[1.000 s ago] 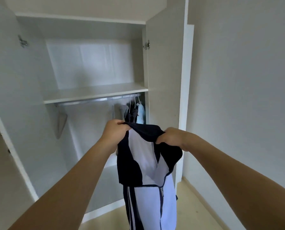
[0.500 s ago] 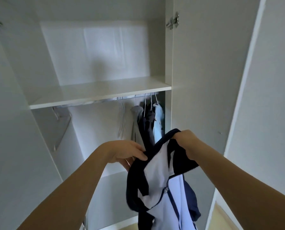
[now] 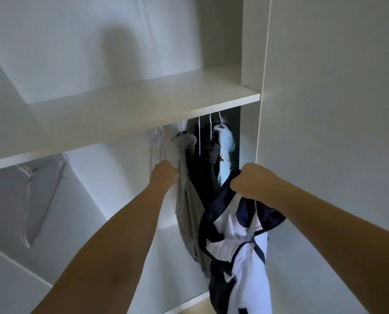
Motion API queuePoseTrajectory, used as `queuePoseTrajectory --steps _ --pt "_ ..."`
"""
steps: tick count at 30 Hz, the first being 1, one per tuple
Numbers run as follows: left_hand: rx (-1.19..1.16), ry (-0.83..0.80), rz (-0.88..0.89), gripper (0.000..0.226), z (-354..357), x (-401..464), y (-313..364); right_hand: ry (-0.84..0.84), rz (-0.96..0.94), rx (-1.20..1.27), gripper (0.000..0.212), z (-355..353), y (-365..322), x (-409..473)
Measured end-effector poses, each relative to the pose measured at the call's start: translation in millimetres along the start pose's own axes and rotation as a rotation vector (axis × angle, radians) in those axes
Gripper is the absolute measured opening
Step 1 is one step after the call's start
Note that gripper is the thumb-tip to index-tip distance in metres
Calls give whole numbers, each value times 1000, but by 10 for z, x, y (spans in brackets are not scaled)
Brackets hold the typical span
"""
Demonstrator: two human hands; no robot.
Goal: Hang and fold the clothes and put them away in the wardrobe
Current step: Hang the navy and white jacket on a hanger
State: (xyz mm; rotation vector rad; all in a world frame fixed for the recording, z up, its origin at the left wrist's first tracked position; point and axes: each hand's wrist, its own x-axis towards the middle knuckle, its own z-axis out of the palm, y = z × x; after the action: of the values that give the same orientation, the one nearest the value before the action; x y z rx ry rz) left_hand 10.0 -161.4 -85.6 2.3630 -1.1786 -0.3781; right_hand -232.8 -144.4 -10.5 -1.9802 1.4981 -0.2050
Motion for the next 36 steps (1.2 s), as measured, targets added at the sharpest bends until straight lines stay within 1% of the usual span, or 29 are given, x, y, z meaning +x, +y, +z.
queuePoseTrajectory --steps 2,3,5,7,9,10,15,17,19,21,23,25,27,29,30,32,34,36 --pt "-29 66 -54 20 125 280 16 -71 23 -140 24 38 -53 189" --pt "-39 82 -87 26 177 388 0 -81 25 -188 24 68 -58 266" --pt "-62 85 -158 29 265 585 -23 -61 12 -238 21 109 -50 410" --pt "-72 68 -194 25 308 740 -17 -40 2 -278 20 122 -37 519" --pt "-81 54 -211 12 329 854 0 -42 0 -298 21 117 -25 611" --pt "-81 59 -216 9 338 912 3 -36 -7 -290 22 114 -9 654" --pt "-88 63 -229 10 382 1130 -13 -19 -22 -249 23 91 62 844" --pt "-162 56 -266 16 398 1204 -9 -32 -8 -235 19 75 74 895" --pt "-293 47 -293 19 411 1317 -7 -41 15 -231 15 65 86 950" --pt "-420 34 -307 33 441 1459 -27 -42 28 -222 16 78 114 1005" --pt "-499 -4 -313 39 473 1556 -40 -41 40 -211 16 112 158 1066" --pt "-571 -56 -374 34 520 1591 -81 -61 52 -210 18 171 199 1103" --pt "-659 -153 -459 29 538 1562 -71 -87 58 -210 22 223 229 1125" --pt "-702 -236 -474 32 537 1513 -29 -102 61 -205 23 258 234 1118" --pt "-742 -248 -455 30 533 1502 -14 -105 66 -197 23 267 228 1112" --pt "-869 -212 -419 21 501 1465 13 -106 69 -177 25 278 198 1096" --pt "-941 -158 -365 24 473 1512 -2 -94 60 -169 25 285 152 1087" --pt "-939 -119 -323 30 524 1620 -52 -96 48 -184 23 296 124 1078"
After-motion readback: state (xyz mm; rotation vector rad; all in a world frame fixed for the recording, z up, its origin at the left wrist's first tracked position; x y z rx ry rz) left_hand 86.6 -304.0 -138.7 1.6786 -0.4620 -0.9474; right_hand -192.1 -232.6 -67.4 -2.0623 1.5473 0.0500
